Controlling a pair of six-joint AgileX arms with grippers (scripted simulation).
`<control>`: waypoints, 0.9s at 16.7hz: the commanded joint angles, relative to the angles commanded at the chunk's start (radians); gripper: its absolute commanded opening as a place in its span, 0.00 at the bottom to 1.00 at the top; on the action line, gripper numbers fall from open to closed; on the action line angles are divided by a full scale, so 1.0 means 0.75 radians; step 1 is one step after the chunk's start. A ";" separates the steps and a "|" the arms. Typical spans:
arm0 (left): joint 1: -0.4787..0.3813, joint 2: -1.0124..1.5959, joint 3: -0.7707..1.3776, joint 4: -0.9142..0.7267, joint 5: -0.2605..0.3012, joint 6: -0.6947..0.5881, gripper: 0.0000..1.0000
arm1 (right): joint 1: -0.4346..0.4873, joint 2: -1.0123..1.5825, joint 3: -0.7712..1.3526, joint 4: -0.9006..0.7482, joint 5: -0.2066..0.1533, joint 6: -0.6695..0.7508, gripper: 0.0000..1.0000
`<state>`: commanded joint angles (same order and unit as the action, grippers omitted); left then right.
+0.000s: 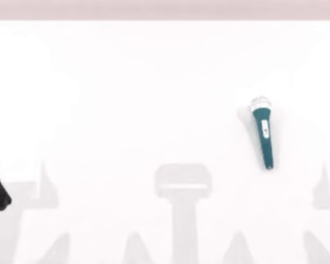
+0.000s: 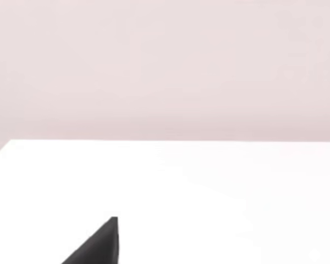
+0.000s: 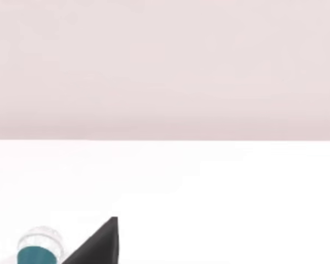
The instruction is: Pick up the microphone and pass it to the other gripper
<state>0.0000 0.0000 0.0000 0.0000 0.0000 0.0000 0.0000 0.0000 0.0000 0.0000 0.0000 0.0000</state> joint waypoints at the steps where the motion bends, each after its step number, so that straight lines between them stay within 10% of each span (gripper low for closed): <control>1: 0.000 0.000 0.000 0.000 0.000 0.000 1.00 | 0.000 0.000 0.000 0.000 0.000 0.000 1.00; 15: 0.000 0.000 0.000 0.000 0.000 0.000 1.00 | 0.252 1.206 0.917 -0.629 0.029 0.273 1.00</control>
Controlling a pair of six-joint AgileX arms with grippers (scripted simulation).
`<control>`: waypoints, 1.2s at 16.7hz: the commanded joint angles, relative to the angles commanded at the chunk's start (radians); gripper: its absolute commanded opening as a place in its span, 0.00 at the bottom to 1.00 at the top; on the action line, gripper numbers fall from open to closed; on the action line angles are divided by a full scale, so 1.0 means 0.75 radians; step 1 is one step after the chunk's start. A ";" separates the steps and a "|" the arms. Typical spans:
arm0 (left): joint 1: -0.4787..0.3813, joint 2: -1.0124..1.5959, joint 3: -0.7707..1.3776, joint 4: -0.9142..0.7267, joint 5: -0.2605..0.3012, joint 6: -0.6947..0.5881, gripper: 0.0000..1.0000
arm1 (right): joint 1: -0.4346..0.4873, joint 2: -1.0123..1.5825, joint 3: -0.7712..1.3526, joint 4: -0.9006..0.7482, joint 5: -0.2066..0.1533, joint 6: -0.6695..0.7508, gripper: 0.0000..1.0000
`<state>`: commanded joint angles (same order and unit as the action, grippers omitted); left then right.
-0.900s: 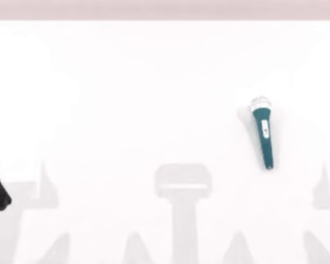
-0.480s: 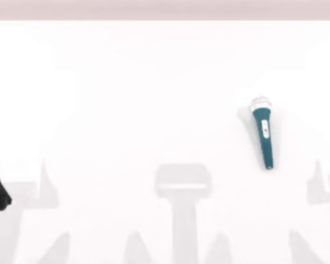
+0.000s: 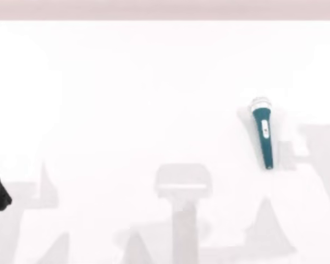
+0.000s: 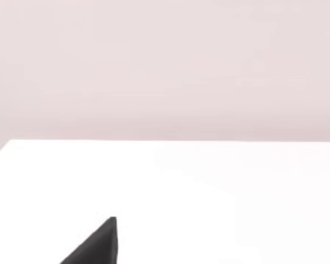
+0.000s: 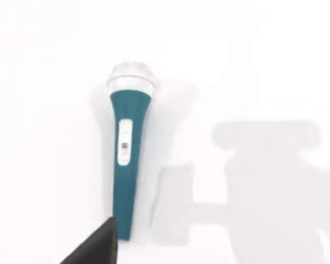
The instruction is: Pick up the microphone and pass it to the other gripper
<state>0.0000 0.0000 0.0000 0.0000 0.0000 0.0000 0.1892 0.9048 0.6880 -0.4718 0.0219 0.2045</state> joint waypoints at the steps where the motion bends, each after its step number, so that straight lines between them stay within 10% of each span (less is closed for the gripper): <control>1: 0.000 0.000 0.000 0.000 0.000 0.000 1.00 | 0.028 0.149 0.098 -0.072 0.003 0.029 1.00; 11: 0.000 0.000 0.000 0.000 0.000 0.000 1.00 | 0.256 1.238 0.913 -0.633 0.025 0.272 1.00; 20: 0.000 0.000 0.000 0.000 0.000 0.000 1.00 | 0.288 1.404 1.059 -0.714 0.028 0.312 1.00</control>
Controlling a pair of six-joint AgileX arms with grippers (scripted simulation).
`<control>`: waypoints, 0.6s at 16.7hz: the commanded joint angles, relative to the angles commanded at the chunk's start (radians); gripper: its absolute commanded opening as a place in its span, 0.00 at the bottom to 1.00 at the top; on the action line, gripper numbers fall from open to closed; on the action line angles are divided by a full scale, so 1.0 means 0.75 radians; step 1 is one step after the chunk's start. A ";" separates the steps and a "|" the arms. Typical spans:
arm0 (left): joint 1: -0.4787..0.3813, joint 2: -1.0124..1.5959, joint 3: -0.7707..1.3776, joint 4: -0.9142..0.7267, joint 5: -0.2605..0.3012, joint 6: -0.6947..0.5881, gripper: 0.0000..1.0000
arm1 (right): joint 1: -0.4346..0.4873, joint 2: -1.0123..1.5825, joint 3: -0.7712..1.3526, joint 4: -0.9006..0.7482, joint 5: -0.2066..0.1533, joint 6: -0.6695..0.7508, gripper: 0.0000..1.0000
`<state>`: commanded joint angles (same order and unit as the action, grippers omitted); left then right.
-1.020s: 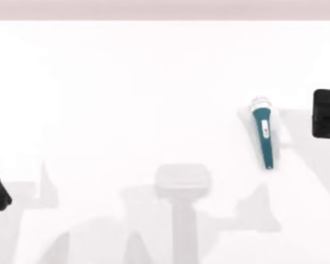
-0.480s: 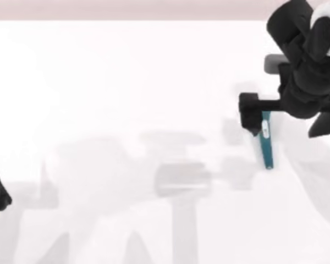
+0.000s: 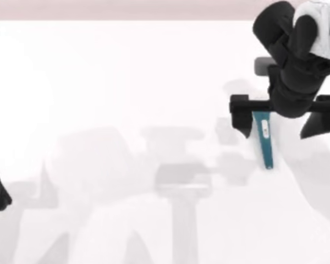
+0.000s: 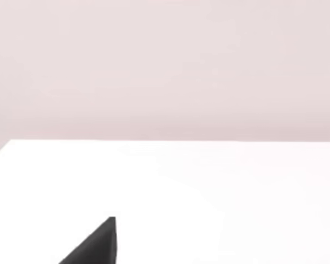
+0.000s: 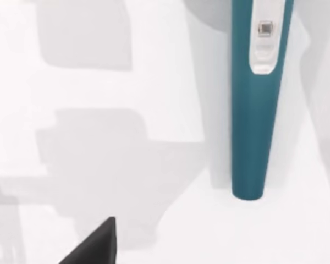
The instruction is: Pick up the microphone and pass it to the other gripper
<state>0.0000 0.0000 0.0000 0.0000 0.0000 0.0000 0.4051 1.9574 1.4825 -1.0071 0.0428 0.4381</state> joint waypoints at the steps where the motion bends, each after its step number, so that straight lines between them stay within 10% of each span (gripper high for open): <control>1: 0.000 0.000 0.000 0.000 0.000 0.000 1.00 | 0.000 0.003 -0.002 0.004 0.000 -0.001 1.00; 10: 0.000 0.000 0.000 0.000 0.000 0.000 1.00 | -0.005 0.227 -0.194 0.423 0.002 -0.008 1.00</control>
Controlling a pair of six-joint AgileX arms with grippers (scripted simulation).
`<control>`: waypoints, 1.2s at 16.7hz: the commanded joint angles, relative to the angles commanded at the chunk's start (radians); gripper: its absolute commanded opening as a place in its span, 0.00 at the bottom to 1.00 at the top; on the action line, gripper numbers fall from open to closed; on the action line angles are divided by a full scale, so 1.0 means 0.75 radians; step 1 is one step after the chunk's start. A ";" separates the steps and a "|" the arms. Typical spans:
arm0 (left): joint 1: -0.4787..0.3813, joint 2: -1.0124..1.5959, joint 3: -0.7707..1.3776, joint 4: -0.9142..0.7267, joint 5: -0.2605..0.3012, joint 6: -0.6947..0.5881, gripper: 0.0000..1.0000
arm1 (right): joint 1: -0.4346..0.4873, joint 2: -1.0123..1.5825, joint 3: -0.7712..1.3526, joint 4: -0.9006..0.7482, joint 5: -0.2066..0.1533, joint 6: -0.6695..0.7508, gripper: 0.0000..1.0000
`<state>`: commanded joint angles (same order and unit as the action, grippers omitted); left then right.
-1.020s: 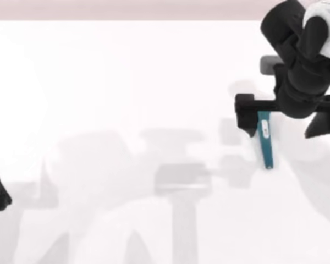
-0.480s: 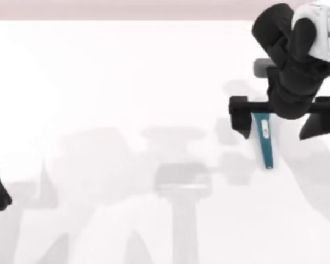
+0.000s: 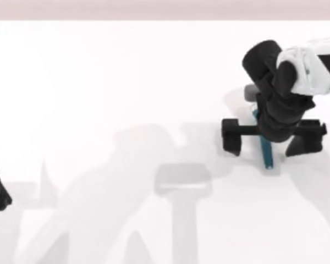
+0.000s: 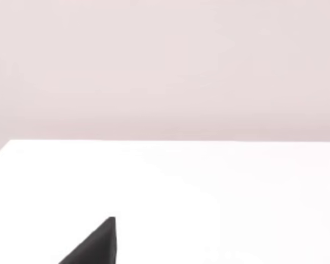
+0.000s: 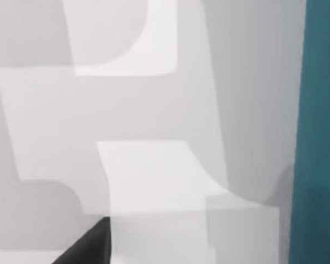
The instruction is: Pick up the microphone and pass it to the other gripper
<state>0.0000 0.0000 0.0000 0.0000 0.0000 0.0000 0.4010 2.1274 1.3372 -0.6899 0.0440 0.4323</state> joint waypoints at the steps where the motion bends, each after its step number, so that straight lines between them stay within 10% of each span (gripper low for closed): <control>1: 0.000 0.000 0.000 0.000 0.000 0.000 1.00 | 0.000 0.012 -0.009 0.018 0.000 0.000 1.00; 5: 0.000 0.000 0.000 0.000 0.000 0.000 1.00 | 0.000 0.016 -0.012 0.022 0.000 0.000 1.00; 18: 0.000 0.000 0.000 0.000 0.000 0.000 1.00 | 0.000 0.016 -0.012 0.022 0.000 0.000 0.02; 20: 0.000 0.000 0.000 0.000 0.000 0.000 1.00 | 0.000 0.016 -0.012 0.022 0.000 0.000 0.00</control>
<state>0.0000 0.0000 0.0000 0.0000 0.0000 0.0000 0.4008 2.1391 1.3284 -0.6732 0.0441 0.4322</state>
